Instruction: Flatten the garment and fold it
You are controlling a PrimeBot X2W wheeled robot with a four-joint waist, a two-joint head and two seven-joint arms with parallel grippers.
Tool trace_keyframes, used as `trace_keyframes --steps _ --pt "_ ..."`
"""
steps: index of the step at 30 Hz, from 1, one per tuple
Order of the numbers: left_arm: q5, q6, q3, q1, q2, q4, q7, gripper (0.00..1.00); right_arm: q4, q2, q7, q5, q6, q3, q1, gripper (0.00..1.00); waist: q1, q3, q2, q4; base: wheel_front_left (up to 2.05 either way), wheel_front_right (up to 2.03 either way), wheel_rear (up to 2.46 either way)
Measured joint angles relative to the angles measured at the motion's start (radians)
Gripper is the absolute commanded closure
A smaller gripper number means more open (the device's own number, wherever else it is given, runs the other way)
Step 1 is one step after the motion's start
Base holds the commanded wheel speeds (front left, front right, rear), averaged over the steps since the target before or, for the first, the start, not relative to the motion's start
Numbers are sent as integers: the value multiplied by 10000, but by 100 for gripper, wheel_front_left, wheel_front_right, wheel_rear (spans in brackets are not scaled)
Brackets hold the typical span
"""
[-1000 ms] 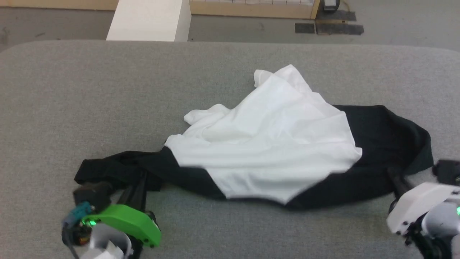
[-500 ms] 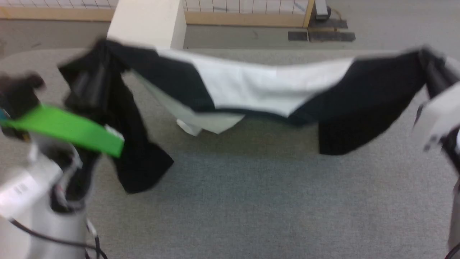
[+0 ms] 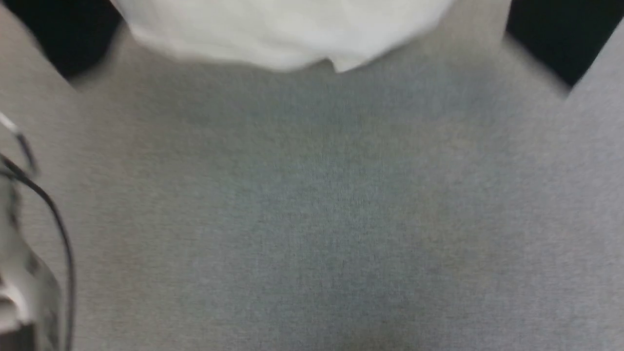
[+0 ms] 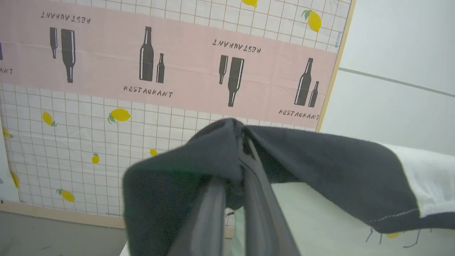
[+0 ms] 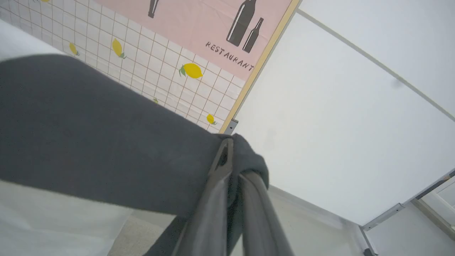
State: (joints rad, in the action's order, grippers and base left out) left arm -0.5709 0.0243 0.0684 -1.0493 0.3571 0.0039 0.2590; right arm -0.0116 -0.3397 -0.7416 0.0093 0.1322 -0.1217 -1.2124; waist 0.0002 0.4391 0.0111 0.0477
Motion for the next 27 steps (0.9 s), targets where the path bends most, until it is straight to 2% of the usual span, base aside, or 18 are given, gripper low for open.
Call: trace_keyframes --steps 3,7,10,13,16,20,24,27 --pt "454 -134 81 -1110 274 579 -401 100 564 105 656 -437 2 -165 -1404 100 0 687 0 -44 0 0 0" --pt "523 -357 364 -2381 301 1198 -1262 100 1206 566 1816 -1081 6 4 -2994 100 1 1560 0 -117 0 0 0" --pt "583 -341 433 -2975 345 1605 -1787 100 1707 899 2579 -1476 8 203 -3728 100 0 2142 0 -176 0 0 0" --pt "422 -245 451 -3034 259 2161 -1900 100 2222 1133 2805 -1494 8 349 -3717 100 0 2535 0 -219 0 0 0" --pt "291 17 284 -2615 113 2828 -1749 100 2849 1179 2780 -1308 8 380 -3150 100 0 2763 0 -250 0 0 0" --pt "105 443 -96 -1107 -58 3672 -1243 100 3346 1216 2347 -487 6 479 -1302 100 0 2598 0 -261 0 0 0" --pt "-267 719 -468 699 -125 3758 -604 100 3104 1195 1624 543 4 504 739 100 -1 2151 0 -269 0 0 0" --pt "-566 809 -617 2197 -146 3453 -73 100 2334 1064 909 1256 4 453 2381 100 -1 1645 0 -271 0 0 0"
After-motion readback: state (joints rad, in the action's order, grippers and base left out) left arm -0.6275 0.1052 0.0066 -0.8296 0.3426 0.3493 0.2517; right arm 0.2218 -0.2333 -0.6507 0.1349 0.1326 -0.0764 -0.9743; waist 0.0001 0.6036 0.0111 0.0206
